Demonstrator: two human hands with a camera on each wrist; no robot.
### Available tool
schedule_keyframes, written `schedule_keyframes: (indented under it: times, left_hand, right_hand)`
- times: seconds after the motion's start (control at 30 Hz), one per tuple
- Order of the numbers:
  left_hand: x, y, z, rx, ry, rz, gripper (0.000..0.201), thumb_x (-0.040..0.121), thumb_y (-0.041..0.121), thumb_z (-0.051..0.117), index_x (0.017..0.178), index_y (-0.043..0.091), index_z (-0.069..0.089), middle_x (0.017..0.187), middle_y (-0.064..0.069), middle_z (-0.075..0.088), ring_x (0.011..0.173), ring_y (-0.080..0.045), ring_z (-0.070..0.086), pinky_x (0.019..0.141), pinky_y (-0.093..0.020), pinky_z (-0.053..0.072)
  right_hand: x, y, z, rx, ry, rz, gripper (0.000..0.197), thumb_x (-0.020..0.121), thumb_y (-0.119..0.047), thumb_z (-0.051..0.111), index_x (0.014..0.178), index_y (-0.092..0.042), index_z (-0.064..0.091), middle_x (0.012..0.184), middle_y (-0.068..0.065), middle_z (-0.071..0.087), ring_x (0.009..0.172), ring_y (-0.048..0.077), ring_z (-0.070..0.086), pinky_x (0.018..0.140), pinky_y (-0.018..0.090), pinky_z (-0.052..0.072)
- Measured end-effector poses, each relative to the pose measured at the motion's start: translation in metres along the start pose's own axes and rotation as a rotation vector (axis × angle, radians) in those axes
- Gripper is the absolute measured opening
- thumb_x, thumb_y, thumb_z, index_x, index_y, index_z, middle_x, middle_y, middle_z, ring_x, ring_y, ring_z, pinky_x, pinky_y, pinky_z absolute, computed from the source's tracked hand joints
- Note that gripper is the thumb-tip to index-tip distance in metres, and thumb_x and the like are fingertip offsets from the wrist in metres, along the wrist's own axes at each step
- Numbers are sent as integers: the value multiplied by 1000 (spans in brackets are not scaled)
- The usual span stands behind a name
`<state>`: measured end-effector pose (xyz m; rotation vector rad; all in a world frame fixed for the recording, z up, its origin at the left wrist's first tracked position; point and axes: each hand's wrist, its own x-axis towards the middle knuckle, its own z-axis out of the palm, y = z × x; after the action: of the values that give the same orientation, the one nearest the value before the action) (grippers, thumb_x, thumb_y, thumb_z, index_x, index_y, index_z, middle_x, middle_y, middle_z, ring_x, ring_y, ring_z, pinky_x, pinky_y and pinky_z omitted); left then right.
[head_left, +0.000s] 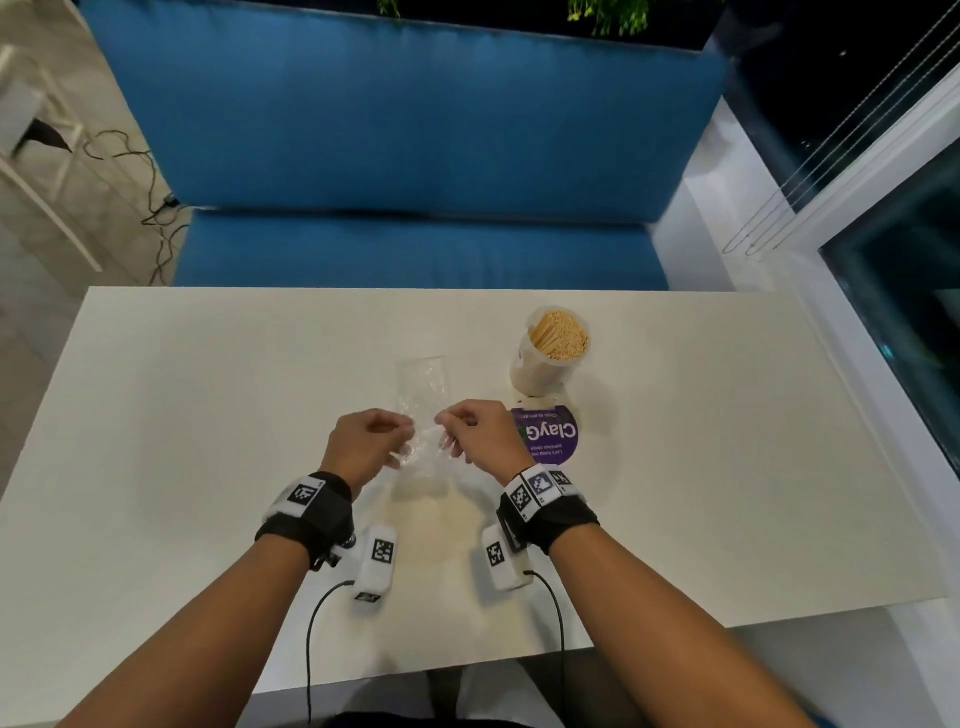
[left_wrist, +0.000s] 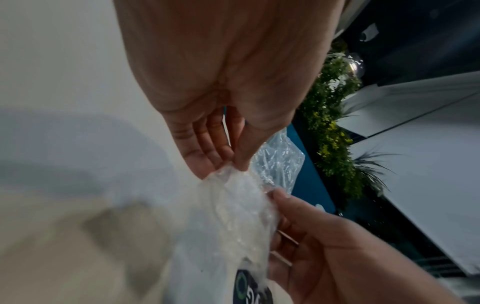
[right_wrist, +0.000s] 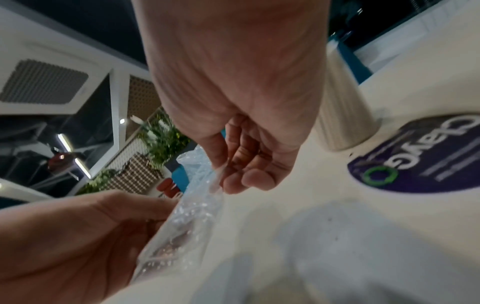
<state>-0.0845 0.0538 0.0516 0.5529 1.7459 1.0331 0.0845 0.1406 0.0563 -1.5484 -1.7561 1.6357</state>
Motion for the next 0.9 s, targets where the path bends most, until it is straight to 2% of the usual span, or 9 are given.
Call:
schedule_keyframes:
  times: [0.17, 0.33, 0.4, 0.47, 0.57, 0.63, 0.73, 0.83, 0.9]
  left_hand:
    - [32, -15, -36, 57, 178, -88, 14, 83, 8, 78, 96, 10, 73, 85, -11, 76, 69, -22, 70, 58, -30, 54]
    - [74, -26, -76, 194, 316, -116, 6, 86, 11, 77, 89, 11, 73, 85, -12, 76, 69, -24, 70, 57, -26, 55]
    - [91, -30, -88, 288, 313, -97, 6, 86, 16, 77, 86, 16, 72, 86, -11, 76, 73, -26, 71, 64, -28, 57]
    - [108, -37, -98, 374, 320, -82, 10, 84, 24, 79, 83, 20, 70, 86, -7, 75, 80, -28, 73, 79, -35, 60]
    - [121, -44, -101, 418, 333, -94, 23, 83, 32, 79, 95, 17, 66, 99, -10, 74, 92, -31, 72, 91, -40, 57]
    - [116, -45, -96, 516, 390, -41, 39, 86, 33, 77, 115, 10, 61, 119, -16, 63, 106, -34, 64, 95, -42, 52]
    - [99, -44, -86, 744, 499, 260, 41, 87, 20, 71, 124, 7, 59, 126, -19, 53, 114, -39, 53, 89, -50, 50]
    - [95, -52, -84, 1028, 291, 507, 48, 84, 18, 73, 131, 14, 61, 141, -14, 53, 127, -37, 51, 91, -51, 49]
    - [97, -58, -84, 1149, 137, 472, 56, 89, 22, 69, 143, 18, 54, 157, -12, 40, 145, -33, 37, 103, -54, 42]
  right_hand:
    - [33, -6, 50, -15, -67, 95, 16, 99, -22, 65, 104, -9, 73, 85, 12, 78, 56, 16, 65, 53, 27, 55]
    - [58, -8, 81, -1, -78, 202, 17, 100, -16, 58, 107, -10, 73, 86, 8, 76, 58, 16, 65, 51, 22, 54]
    - [61, -3, 84, -33, -62, 205, 20, 100, -13, 55, 104, -11, 74, 85, 6, 76, 66, 16, 69, 65, 28, 61]
    - [63, 6, 84, -154, -57, 151, 25, 98, -10, 52, 104, -12, 76, 96, 5, 78, 88, 18, 73, 89, 33, 60]
    - [59, 21, 78, -298, -75, 104, 30, 98, -6, 49, 108, -13, 76, 115, 4, 74, 106, 19, 68, 94, 23, 50]
    - [56, 32, 75, -319, -61, 75, 29, 99, -6, 49, 110, -12, 76, 117, 3, 73, 107, 18, 66, 92, 20, 47]
    - [50, 45, 70, -314, -40, 40, 29, 99, -5, 49, 109, -13, 75, 115, 2, 73, 106, 16, 65, 91, 18, 45]
    - [42, 55, 66, -311, -23, 28, 30, 99, -4, 49, 106, -13, 76, 114, 1, 72, 105, 14, 65, 93, 20, 47]
    - [35, 62, 61, -306, -16, 24, 30, 98, -2, 49, 105, -13, 76, 113, 1, 72, 103, 14, 64, 95, 22, 50]
